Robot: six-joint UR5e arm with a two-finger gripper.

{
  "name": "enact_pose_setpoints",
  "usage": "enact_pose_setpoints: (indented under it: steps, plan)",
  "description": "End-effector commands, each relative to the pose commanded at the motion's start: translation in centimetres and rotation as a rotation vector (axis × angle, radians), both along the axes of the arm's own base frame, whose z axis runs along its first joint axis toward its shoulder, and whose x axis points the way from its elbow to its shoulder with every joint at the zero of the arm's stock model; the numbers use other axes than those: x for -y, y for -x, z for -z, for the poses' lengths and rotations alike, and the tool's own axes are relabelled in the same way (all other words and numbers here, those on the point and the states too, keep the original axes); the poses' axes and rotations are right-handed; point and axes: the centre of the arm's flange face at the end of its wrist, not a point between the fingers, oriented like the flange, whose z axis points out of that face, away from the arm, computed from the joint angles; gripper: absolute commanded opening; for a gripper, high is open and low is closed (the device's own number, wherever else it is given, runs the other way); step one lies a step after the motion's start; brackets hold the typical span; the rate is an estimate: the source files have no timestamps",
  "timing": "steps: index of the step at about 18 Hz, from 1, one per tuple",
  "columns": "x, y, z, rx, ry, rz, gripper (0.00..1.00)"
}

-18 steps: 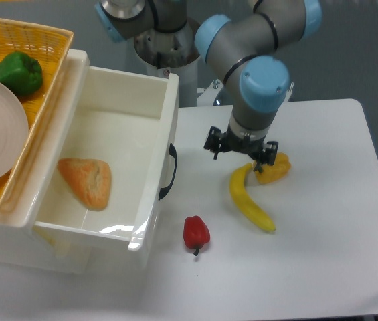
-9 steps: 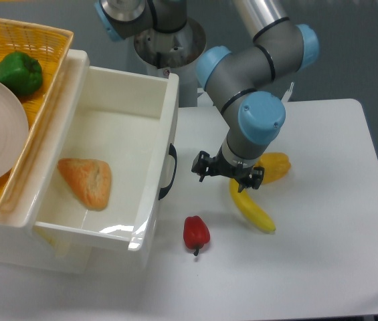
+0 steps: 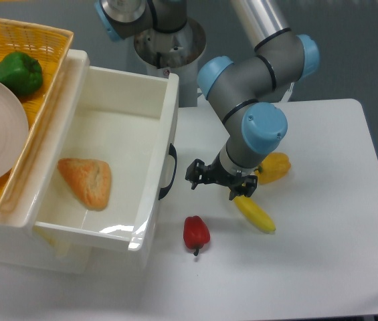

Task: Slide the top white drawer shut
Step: 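Lower the gripper and bring it against the drawer front beside the handle, then push the drawer front with the gripper, sliding the drawer into the cabinet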

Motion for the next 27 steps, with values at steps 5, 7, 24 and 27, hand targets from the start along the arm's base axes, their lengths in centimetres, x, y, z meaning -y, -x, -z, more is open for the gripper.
enact_pose_setpoints:
  steps: [5, 7, 24, 27]
  plan:
    - [-0.8, -0.9, 0.1, 0.004, -0.003, 0.010, 1.00]
    - [-1.1, -1.1, 0.1, 0.007, -0.002, 0.005, 1.00]
    - [-1.9, -2.2, -0.5, 0.016, -0.026, 0.017, 1.00]
    - [-2.3, -2.7, -0.6, 0.019, -0.029, 0.024, 1.00]
